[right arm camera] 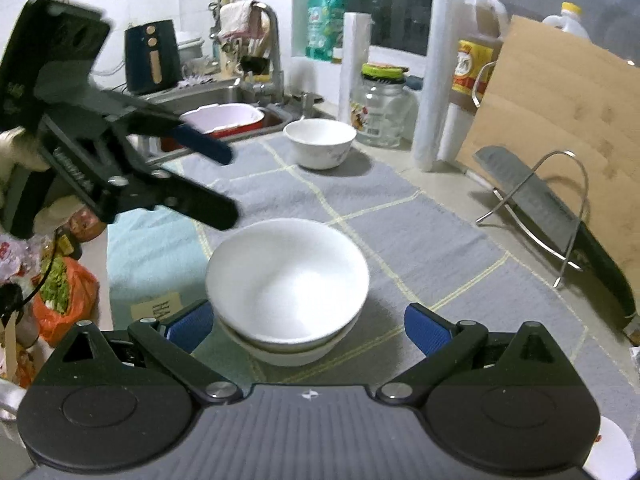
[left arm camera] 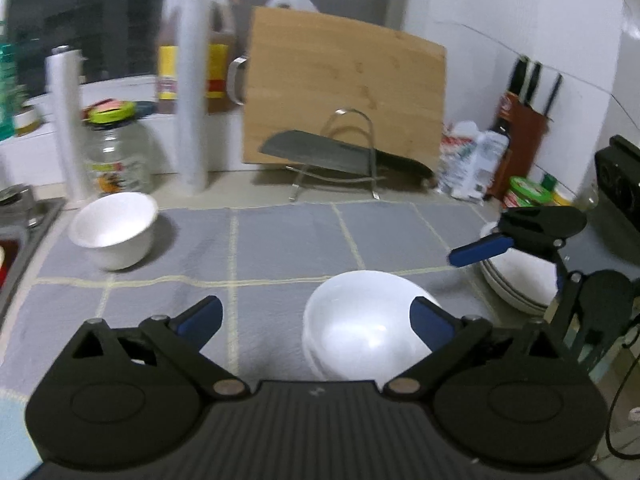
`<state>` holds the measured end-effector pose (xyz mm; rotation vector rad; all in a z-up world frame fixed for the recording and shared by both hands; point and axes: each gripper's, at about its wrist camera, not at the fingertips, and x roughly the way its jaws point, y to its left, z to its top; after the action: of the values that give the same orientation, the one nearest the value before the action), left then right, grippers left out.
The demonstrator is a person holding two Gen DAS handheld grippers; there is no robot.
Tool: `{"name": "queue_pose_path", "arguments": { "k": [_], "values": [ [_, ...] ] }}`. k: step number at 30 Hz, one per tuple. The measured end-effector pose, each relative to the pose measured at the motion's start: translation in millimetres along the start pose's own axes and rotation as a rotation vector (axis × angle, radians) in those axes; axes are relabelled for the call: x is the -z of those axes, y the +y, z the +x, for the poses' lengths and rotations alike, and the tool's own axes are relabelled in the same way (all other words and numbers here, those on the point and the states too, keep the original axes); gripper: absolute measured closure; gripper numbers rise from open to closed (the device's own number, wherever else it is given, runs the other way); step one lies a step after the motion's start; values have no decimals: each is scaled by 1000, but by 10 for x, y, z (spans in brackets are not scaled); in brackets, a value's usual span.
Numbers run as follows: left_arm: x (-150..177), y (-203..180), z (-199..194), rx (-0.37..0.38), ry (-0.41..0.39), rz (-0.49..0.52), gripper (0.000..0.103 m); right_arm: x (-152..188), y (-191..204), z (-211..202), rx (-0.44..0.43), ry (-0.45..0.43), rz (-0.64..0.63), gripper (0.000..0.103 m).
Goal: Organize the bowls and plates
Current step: 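Open the left gripper and release the bowl in the stack, then move the right gripper to the white bowl beside the glass jar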
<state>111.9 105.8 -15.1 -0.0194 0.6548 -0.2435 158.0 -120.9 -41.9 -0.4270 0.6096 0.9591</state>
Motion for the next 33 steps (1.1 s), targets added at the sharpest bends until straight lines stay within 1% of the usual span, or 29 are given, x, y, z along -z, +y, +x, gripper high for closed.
{"name": "queue_pose_path", "arguments": {
  "k": [4, 8, 10, 13, 15, 18, 20, 22, 24, 27, 31, 33],
  "values": [
    [150, 13, -143, -68, -20, -36, 2, -21, -60, -41, 14, -11, 23, 0],
    [259, 17, -239, -164, -40, -51, 1, -75, -123, -72, 7, -19, 28, 0],
    [263, 50, -250, -225, -34, -64, 1, -130, -157, -49, 1, -12, 38, 0],
    [249, 123, -239, -299, -53, -35, 1, -258, -183, 25, -6, -2, 50, 0],
    [218, 196, -190, -323, -59, -9, 1, -376, -180, 109, 11, 0, 63, 0],
    [164, 393, -62, -322, -55, 29, 1, -563, -182, 271, 34, -2, 86, 0],
    [131, 559, 38, -303, -40, 27, 1, -695, -196, 394, 49, 12, 121, 0],
    [82, 742, 137, -280, -43, 26, 1, -853, -210, 533, 39, 11, 152, 0],
    [22, 923, 223, -304, -54, 20, 1, -1000, -216, 688, 39, 16, 176, 0],
    [-72, 1191, 392, -310, -52, 18, 1, -1238, -220, 945, 39, 25, 203, 0],
    [-139, 1414, 589, -273, -50, 11, 1, -1473, -280, 1312, 38, 54, 254, 0],
    [-151, 1483, 714, -268, -39, 26, 1, -1571, -322, 1495, 35, 72, 277, 0]
  ]
}}
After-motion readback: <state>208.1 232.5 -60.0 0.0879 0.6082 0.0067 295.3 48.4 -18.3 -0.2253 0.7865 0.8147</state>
